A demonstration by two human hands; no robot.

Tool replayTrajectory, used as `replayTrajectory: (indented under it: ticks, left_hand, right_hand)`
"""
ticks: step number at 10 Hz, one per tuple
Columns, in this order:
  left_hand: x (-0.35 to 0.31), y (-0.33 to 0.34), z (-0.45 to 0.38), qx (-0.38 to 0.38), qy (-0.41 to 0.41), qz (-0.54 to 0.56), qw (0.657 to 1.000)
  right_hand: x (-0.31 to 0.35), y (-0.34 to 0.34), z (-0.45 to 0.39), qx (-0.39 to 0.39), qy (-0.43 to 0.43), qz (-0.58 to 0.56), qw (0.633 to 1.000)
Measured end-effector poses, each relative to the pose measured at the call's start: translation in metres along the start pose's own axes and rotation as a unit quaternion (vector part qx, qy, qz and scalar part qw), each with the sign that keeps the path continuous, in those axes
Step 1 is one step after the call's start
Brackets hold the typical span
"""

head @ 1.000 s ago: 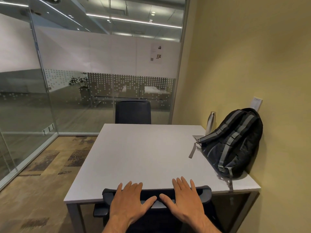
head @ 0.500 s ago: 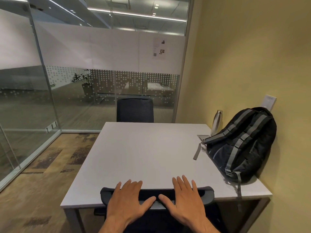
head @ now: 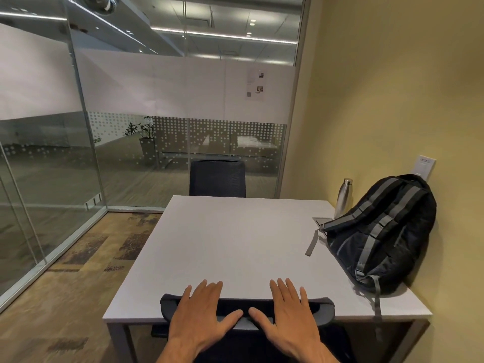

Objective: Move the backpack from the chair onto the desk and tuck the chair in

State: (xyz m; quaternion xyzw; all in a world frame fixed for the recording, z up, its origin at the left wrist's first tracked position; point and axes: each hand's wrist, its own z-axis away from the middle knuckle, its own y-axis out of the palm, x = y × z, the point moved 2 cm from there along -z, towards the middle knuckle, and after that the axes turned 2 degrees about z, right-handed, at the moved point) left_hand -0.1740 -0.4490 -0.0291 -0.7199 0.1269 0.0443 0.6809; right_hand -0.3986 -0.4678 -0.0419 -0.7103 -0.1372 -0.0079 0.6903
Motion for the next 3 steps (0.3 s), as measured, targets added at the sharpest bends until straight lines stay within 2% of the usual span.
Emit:
replayTrajectory:
  ticks: [1, 2, 3]
  left_hand:
    - [-0.002, -0.004, 0.004, 0.007, -0.005, -0.012, 1.0]
    - [-0.01, -0.014, 0.004, -0.006, 0.0, -0.003, 1.0]
    - [-0.014, -0.021, -0.003, -0.027, -0.007, 0.0, 1.0]
  right_hand:
    - [-0.002, -0.005, 0.005, -0.001, -0.004, -0.058, 0.998]
    - [-0.005, -0.035, 0.012, -0.052, -0.006, -0.188, 0.981]
    - [-0.007, -0.061, 0.015, -0.112, -0.011, -0.249, 0.962]
